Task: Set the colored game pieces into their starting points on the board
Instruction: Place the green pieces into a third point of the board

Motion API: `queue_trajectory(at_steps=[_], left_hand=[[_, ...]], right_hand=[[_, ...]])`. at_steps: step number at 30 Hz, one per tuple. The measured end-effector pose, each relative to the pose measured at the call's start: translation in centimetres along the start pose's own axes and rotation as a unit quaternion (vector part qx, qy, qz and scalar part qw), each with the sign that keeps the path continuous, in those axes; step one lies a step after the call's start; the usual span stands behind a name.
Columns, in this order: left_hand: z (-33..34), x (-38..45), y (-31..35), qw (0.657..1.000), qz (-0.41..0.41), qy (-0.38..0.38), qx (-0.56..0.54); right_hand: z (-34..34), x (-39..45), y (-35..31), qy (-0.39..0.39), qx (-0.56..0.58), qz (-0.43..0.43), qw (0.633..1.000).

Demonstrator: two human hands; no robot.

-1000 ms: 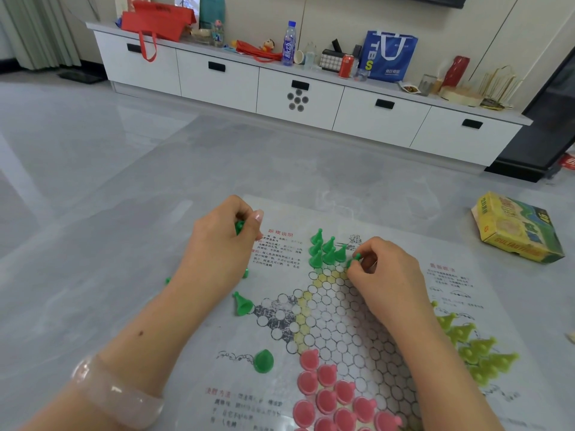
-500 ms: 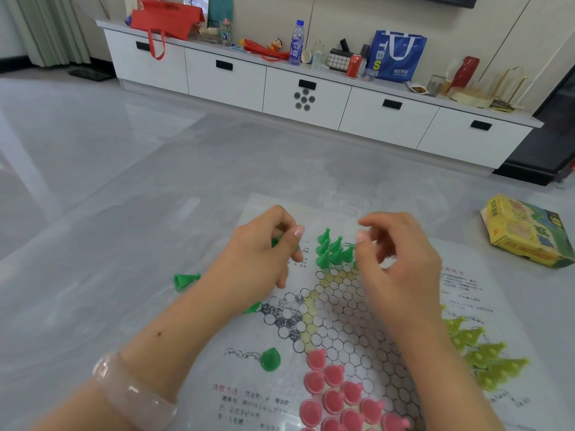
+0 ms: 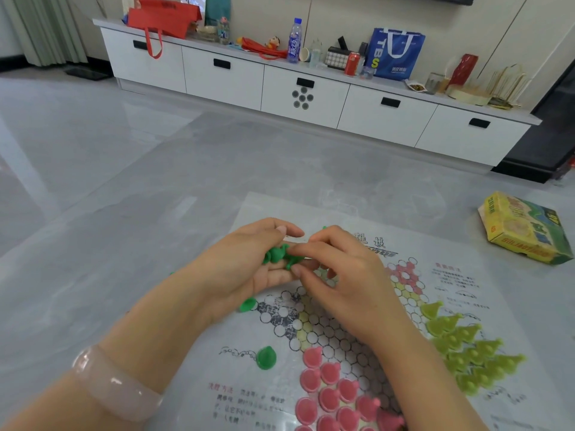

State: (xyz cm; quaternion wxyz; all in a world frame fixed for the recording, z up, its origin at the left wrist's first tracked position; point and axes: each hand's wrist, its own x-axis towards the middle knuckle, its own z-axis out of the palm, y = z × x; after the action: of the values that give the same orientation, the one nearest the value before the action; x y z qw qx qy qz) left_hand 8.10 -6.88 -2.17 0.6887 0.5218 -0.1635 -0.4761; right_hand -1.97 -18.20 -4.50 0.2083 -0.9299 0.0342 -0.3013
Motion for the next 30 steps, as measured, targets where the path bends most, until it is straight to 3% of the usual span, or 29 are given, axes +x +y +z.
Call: queue_trajectory(at_steps=[5, 8, 11, 14, 18, 20, 24, 30], left_hand=[[0.0, 0.0, -0.2, 0.998, 0.017, -0.008, 0.052], [0.2, -0.2, -0.3, 0.996, 0.028, -0.026, 0.08], [0.4, -0.2, -0.1, 0.995, 0.043, -0.014, 0.088], [0.1, 0.1, 0.2, 0.991, 0.06, 0.048, 0.106], [-0.3, 0.5, 0.3, 0.983, 0.093, 0.109, 0.111], [-0.3, 0.6, 0.4, 0.981, 0.102, 0.116, 0.115], [-0.4, 0.7, 0.3, 0.966, 0.127, 0.138, 0.179], [-0.6, 0.6, -0.2, 0.892, 0.208, 0.155, 0.37]], right_hand=[[0.0, 0.0, 0.4, -0.016, -0.01, 0.022, 1.0], [0.0, -0.1, 0.4, 0.012, -0.008, 0.037, 0.999], [-0.4, -0.1, 0.1, 0.093, 0.011, 0.074, 0.993], [-1.2, -0.2, 0.4, 0.215, 0.062, 0.158, 0.962], [-2.1, -0.7, 2.0, 0.308, 0.004, 0.203, 0.93], [-2.3, -0.8, 2.5, 0.285, -0.03, 0.199, 0.937], [-1.9, -0.8, 2.6, 0.164, -0.085, 0.171, 0.968], [-2.3, -1.0, 2.9, 0.112, -0.053, 0.189, 0.974]])
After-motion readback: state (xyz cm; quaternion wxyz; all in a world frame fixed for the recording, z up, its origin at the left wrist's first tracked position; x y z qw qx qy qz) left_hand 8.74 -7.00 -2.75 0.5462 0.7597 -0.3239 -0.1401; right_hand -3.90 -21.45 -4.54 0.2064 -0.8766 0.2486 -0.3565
